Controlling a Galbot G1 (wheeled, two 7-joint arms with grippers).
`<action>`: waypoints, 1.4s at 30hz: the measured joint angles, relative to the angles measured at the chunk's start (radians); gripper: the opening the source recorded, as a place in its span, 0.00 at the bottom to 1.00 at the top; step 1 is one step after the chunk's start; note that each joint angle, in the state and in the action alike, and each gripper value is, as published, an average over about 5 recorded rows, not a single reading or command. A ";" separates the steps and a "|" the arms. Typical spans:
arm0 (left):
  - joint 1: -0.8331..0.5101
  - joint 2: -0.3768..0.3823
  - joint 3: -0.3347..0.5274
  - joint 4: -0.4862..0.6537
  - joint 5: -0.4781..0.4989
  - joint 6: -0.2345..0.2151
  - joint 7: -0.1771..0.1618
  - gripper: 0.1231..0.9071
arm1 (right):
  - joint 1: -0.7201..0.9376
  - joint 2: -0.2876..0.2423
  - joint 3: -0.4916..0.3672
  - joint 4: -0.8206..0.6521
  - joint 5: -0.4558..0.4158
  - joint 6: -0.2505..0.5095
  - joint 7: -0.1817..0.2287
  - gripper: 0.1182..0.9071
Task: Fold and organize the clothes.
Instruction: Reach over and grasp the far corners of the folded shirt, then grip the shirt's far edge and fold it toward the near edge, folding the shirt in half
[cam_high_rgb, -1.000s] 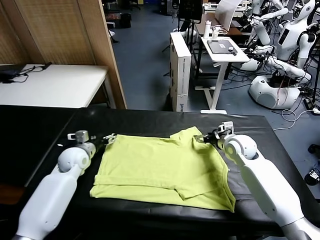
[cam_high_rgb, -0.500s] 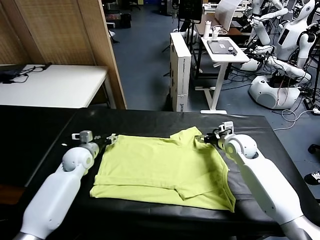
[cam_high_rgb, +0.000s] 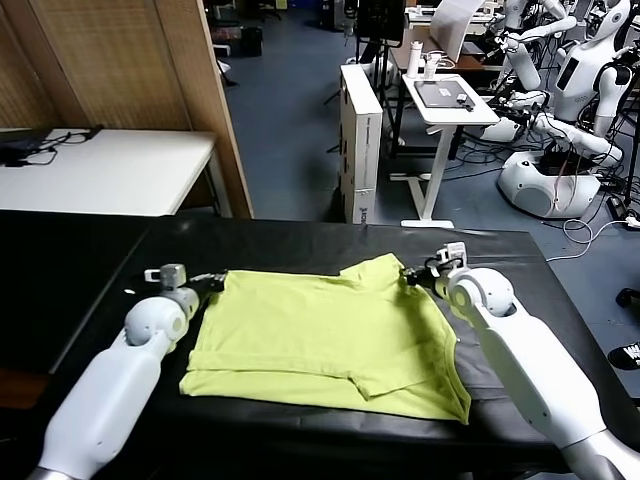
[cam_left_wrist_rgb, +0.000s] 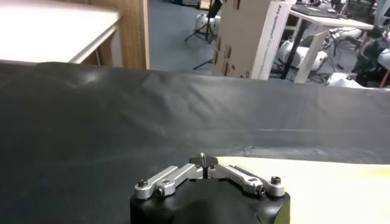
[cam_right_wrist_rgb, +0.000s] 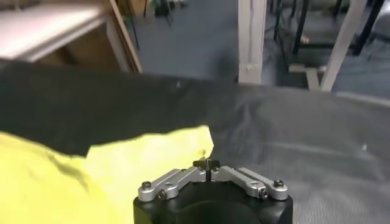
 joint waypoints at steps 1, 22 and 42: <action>0.011 0.008 -0.008 -0.020 -0.007 0.001 -0.003 0.03 | -0.011 -0.007 0.007 0.017 0.003 0.000 0.000 0.03; 0.387 0.164 -0.226 -0.442 -0.038 0.015 -0.019 0.03 | -0.444 -0.226 0.221 0.496 0.065 -0.078 0.075 0.03; 0.679 0.108 -0.349 -0.496 0.063 -0.008 0.037 0.03 | -0.607 -0.301 0.240 0.581 0.061 -0.078 0.087 0.03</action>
